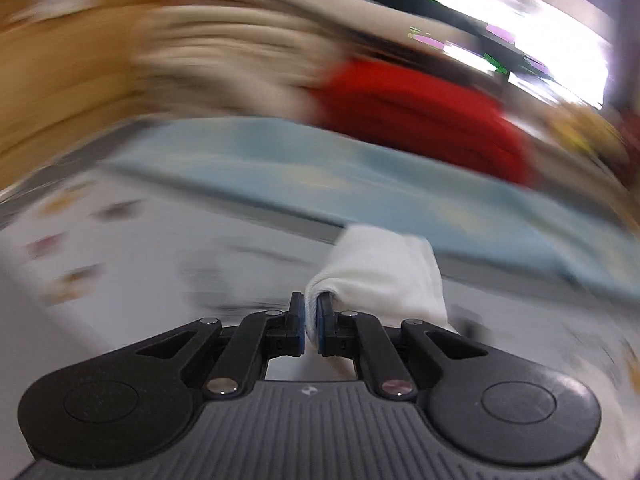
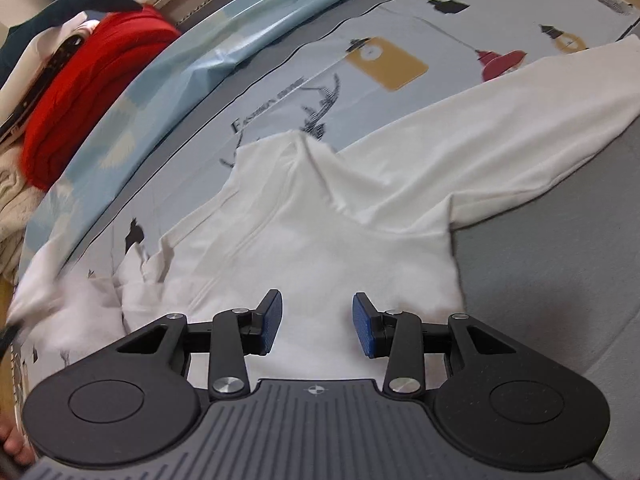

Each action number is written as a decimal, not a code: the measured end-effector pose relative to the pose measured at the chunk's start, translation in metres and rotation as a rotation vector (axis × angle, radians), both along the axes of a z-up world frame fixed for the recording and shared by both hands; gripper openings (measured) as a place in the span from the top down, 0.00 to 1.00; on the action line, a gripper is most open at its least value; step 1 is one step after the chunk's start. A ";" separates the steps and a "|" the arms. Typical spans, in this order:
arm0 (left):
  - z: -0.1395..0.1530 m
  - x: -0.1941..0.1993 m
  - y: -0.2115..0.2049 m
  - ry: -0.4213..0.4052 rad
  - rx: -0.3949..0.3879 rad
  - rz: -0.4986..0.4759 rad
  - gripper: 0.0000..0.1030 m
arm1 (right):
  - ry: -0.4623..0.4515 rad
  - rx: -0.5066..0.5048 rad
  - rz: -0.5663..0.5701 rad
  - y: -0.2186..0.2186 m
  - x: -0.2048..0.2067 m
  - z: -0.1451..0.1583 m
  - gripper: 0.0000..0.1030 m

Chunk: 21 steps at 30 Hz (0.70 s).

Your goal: Fold small clothes

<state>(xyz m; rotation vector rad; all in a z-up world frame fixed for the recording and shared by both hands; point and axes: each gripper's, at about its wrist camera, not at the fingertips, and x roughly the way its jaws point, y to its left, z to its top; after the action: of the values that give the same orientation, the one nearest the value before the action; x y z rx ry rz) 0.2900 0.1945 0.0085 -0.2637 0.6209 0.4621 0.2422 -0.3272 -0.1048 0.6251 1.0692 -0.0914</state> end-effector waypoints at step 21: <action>-0.138 -0.212 0.325 -0.060 -0.901 0.574 0.55 | -0.033 -0.155 0.144 0.060 -0.004 0.019 0.60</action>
<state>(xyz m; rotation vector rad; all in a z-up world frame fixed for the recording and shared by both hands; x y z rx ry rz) 0.0784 0.5198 -0.1291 -1.3308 0.6616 0.6974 0.2387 -0.2672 -0.0858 0.4079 1.0608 -0.0379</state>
